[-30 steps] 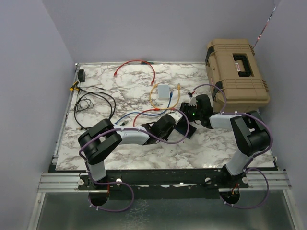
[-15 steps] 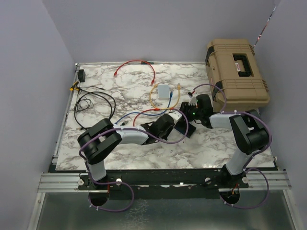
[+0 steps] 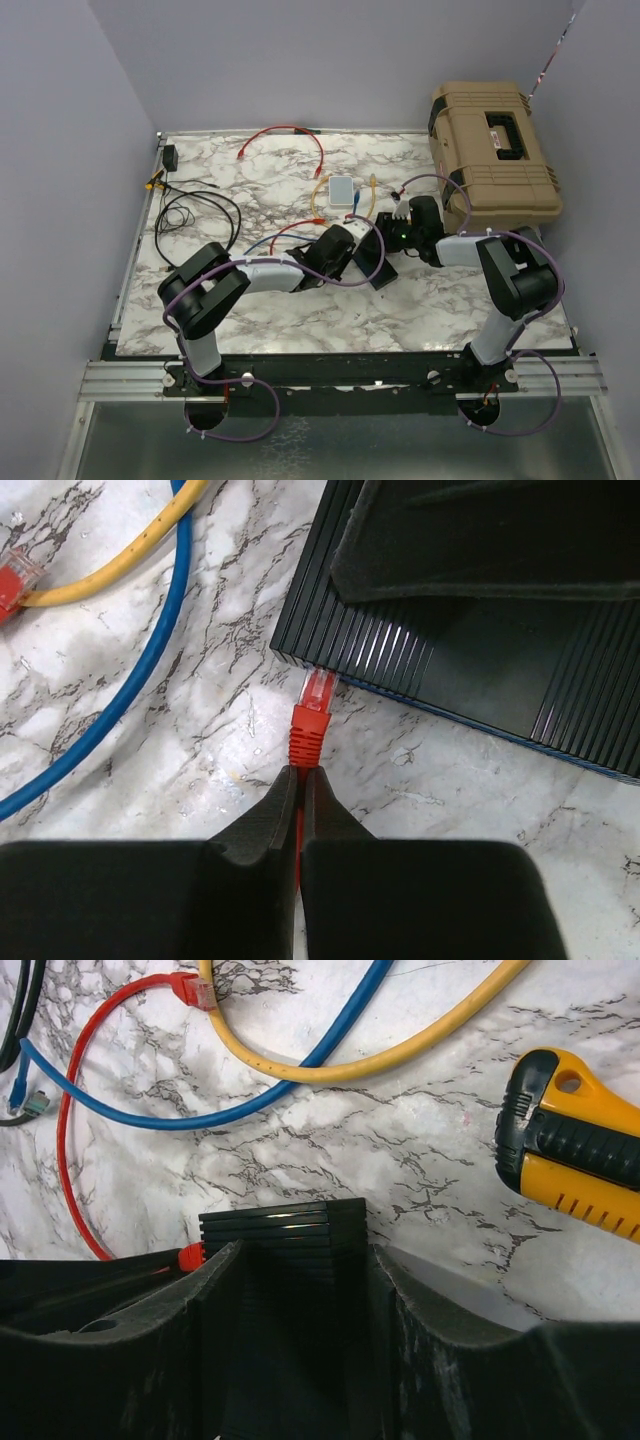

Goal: Insert the plug into the switch port
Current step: Insert the connector into the switch port.

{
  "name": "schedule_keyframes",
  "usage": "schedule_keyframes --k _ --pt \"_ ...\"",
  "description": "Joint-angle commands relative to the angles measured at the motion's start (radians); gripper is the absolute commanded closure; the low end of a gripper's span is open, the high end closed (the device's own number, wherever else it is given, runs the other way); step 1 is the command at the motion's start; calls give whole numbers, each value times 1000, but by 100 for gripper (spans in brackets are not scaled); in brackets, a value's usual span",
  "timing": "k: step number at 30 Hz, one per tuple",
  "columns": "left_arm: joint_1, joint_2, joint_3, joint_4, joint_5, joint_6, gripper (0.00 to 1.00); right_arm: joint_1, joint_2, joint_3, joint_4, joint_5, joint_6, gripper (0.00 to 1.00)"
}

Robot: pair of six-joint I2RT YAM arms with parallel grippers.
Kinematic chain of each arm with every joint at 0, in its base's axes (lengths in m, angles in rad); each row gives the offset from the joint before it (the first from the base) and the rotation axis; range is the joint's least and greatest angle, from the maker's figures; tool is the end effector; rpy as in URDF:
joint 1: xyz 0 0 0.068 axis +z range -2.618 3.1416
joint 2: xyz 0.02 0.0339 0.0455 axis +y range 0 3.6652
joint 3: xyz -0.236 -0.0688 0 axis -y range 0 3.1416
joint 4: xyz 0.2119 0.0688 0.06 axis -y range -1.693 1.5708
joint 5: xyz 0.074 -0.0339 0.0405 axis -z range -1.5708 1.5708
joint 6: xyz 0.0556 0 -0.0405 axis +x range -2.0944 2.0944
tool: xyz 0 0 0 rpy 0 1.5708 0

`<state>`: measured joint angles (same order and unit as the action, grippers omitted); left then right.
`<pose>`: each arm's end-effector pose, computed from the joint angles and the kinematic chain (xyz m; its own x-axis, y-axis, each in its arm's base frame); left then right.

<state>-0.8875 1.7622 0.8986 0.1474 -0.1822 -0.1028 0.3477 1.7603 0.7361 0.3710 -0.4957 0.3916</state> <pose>0.2258 -0.2614 0.1386 -0.4817 0.4319 -0.7625 0.6303 0.7753 0.0409 0.2951 0.1351 0.1207 -0.7780 0.0751 -0.6237 -0.3872 0.7245 0.5703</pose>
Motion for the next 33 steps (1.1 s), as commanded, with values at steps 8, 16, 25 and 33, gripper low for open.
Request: schedule_keyframes --k 8,16,25,33 --pt "-31 15 114 292 219 141 100 77 93 -40 -218 -243 15 50" --pt "-29 21 151 295 40 111 100 112 102 -22 -230 -263 -5 50" --pt "-25 48 226 357 -3 107 100 142 101 -14 -236 -296 -24 50" --pt "-25 72 241 450 70 110 100 191 109 4 -243 -358 -46 51"
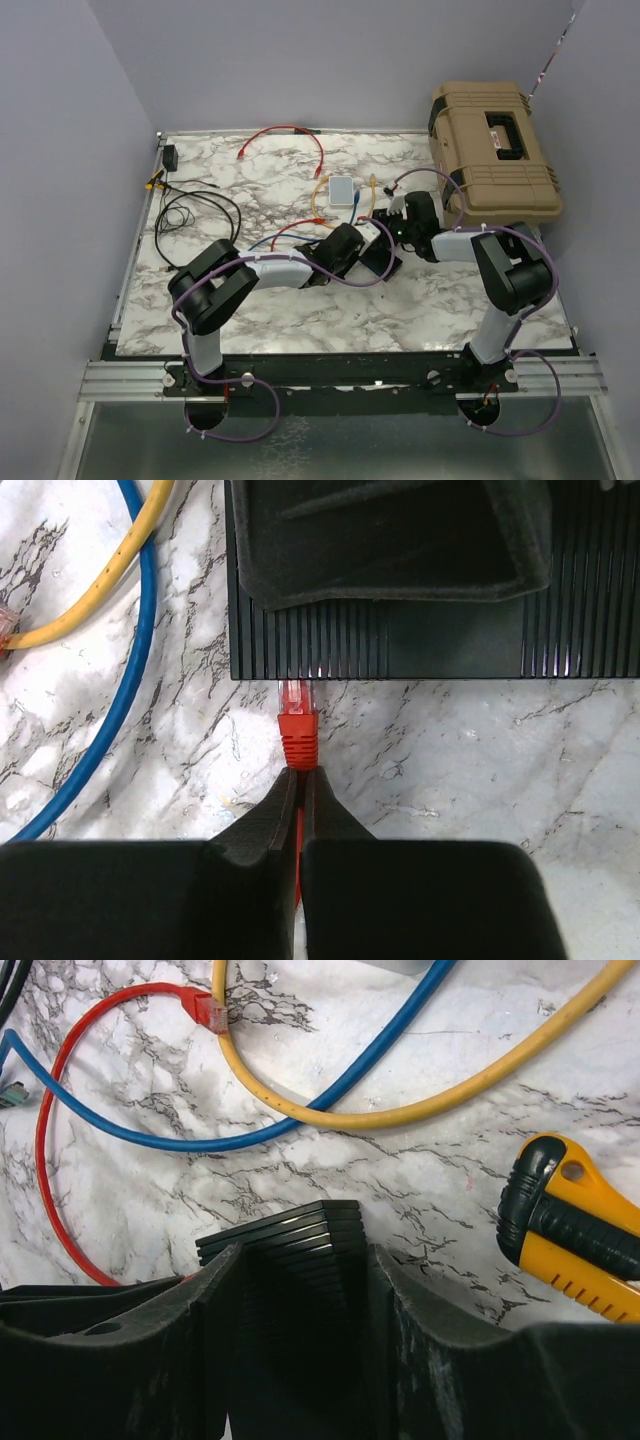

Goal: Insert the plug into the switch port
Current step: Insert the connector into the switch port.

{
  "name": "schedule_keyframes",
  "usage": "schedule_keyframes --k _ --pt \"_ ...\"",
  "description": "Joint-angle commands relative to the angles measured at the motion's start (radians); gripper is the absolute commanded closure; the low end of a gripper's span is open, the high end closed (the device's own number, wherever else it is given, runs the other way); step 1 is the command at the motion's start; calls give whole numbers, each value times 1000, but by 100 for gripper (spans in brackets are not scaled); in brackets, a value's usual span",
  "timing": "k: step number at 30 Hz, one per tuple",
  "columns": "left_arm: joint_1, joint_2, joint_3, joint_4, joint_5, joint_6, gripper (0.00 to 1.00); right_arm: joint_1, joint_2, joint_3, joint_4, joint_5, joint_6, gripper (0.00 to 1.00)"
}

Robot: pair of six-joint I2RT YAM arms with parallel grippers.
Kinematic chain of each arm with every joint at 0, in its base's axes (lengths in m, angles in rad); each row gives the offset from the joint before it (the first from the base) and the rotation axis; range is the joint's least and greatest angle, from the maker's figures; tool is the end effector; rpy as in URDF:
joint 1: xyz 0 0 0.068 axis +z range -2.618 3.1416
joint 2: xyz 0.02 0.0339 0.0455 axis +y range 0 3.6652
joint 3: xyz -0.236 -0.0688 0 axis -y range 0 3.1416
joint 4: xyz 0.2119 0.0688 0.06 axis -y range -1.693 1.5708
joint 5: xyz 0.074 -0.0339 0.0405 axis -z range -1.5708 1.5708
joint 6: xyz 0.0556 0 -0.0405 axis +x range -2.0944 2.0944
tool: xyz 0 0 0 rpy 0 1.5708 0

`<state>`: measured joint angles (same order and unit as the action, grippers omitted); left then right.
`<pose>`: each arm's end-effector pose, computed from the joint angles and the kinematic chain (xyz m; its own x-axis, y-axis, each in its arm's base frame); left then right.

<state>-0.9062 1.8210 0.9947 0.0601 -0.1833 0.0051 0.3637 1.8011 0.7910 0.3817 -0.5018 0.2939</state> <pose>0.2293 -0.2762 0.1378 -0.4241 0.5494 -0.7199 0.6951 0.7070 0.1301 0.3051 0.1448 0.1236 -0.7215 -0.0029 -0.6924 -0.4874 0.7123 0.5050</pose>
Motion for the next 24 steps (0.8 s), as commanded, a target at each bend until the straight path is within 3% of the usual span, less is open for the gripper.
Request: schedule_keyframes --k 1,7,10,18,24 --pt "-6 7 136 560 70 3 100 176 70 -55 -233 -376 59 51" --pt "-6 -60 76 679 71 13 100 177 81 -53 -217 -403 67 52" --pt "-6 -74 38 673 73 11 100 169 59 -56 -239 -315 75 52" --pt "-6 -101 -131 507 121 -87 99 63 -6 -112 -224 -156 117 51" --pt "-7 -133 -181 366 158 -97 87 62 20 -91 -253 -119 111 50"
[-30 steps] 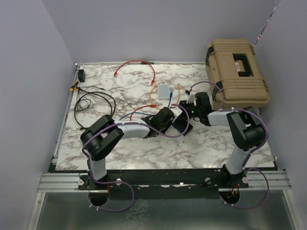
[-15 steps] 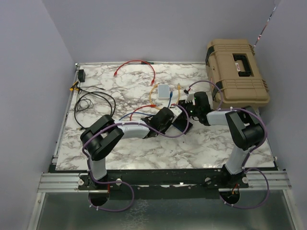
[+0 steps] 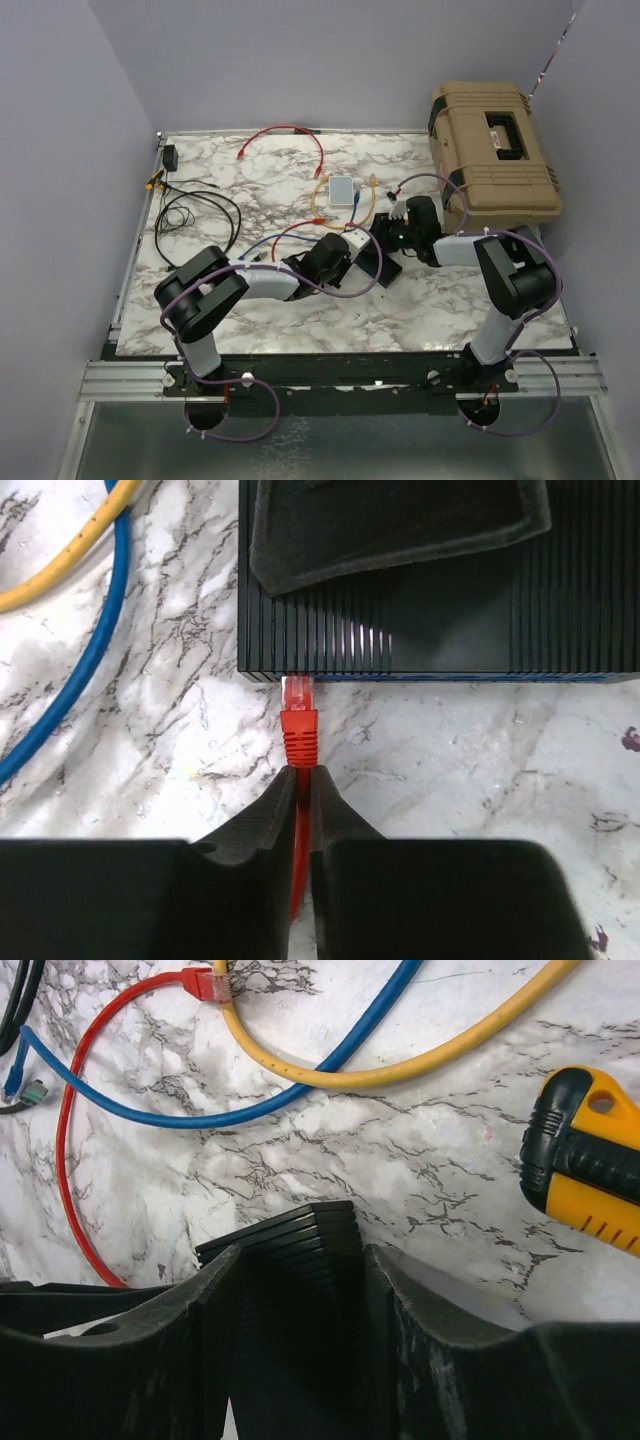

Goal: Insert the plug into the switch port
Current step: Insert the connector into the switch port.

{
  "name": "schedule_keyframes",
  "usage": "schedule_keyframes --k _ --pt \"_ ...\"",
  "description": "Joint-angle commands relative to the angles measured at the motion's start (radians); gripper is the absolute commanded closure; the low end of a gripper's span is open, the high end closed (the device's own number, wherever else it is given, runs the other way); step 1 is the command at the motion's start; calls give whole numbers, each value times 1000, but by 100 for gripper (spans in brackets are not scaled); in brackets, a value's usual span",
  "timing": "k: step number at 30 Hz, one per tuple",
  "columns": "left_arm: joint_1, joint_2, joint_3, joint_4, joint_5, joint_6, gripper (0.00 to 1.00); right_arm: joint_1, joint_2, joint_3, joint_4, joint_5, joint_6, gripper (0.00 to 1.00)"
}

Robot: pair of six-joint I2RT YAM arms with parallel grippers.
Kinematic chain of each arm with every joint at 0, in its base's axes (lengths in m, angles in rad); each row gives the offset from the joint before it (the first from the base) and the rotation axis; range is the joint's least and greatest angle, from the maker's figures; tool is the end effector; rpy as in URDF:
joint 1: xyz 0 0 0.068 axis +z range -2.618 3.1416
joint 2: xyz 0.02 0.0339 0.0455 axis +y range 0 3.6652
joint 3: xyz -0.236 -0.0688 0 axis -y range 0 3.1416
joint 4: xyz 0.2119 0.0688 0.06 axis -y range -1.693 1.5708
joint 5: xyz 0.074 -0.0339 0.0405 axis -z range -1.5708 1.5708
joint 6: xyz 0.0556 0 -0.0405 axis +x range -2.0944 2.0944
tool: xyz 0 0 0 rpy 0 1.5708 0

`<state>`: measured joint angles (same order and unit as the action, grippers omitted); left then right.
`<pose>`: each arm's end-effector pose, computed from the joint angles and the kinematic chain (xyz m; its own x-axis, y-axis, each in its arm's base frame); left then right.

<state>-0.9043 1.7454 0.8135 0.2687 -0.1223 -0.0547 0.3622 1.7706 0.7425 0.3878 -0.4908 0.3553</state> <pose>0.2139 -0.2609 0.1321 -0.4194 0.4455 -0.7910 0.6988 0.7146 0.0319 0.2959 0.1401 0.1208 -0.7554 0.0418 -0.6539 -0.4300 0.7213 0.5430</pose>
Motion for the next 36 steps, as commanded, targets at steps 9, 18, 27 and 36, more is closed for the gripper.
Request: schedule_keyframes --k 9,18,27,36 --pt "-9 -68 -13 50 41 -54 62 63 60 -34 -284 -79 41 49" --pt "-5 4 41 46 -95 -84 59 62 78 -24 -287 -89 37 49" --pt "24 -20 16 69 -76 -57 57 62 82 -24 -288 -93 31 49" --pt "39 -55 -7 15 45 -49 55 63 84 -20 -292 -85 30 49"
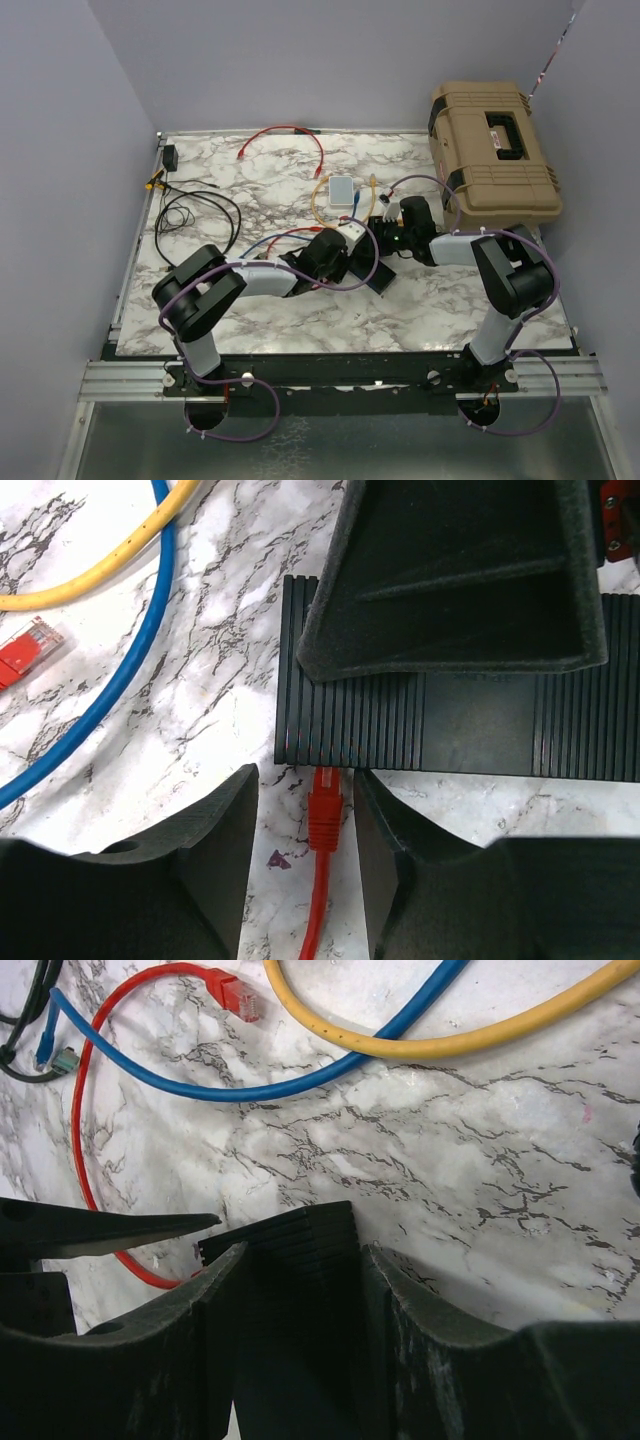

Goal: Insert the plug into the switch port
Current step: Insert the connector into the switch port.

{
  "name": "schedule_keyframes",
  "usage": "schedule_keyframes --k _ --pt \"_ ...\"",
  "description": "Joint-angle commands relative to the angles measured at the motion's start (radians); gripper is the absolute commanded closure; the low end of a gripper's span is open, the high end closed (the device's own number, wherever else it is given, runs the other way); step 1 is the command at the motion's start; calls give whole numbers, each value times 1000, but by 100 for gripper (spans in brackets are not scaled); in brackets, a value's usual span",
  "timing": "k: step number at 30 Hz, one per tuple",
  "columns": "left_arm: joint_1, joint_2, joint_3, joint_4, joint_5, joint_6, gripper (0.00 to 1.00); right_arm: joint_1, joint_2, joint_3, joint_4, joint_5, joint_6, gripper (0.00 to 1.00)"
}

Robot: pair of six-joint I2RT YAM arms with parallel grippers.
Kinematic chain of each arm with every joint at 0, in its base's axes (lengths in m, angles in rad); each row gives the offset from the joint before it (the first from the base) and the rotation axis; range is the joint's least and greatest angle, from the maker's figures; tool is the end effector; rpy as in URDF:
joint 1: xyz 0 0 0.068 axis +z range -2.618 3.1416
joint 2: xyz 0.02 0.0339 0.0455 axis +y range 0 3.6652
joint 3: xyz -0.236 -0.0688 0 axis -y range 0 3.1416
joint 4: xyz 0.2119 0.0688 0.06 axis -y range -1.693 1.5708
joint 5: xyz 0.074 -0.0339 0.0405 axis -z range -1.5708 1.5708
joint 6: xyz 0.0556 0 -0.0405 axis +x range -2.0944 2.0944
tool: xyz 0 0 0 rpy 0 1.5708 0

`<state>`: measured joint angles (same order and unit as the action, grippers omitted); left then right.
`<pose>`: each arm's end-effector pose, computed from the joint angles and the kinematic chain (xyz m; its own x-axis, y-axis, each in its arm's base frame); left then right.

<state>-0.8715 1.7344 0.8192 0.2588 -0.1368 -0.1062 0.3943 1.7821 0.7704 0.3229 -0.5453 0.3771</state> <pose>0.2230 -0.2534 0.1362 -0.4636 0.3880 -0.7966 0.6431 0.7658 -0.0012 0.2904 0.1521 0.1192 -0.8027 0.0070 -0.5964 -0.4330 0.6808 0.5908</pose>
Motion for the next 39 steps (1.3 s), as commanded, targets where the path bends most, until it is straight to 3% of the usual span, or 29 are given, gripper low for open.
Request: schedule_keyframes --k 1,13,19,28,35,39 --pt "6 -45 -16 16 65 0 55 30 74 -46 -229 -29 8 49" --pt "5 -53 -53 -45 105 -1 60 31 85 -40 -233 -25 8 49" --pt "5 -99 -68 -68 104 -23 54 30 86 -40 -235 -14 9 49" --pt "-4 -117 -95 -89 97 -59 53 30 83 -38 -241 1 7 48" --pt "-18 -106 -97 -94 90 -58 62 30 85 -37 -245 7 7 48" --pt "-19 -100 -93 -93 83 -55 78 30 82 -39 -246 5 4 48"
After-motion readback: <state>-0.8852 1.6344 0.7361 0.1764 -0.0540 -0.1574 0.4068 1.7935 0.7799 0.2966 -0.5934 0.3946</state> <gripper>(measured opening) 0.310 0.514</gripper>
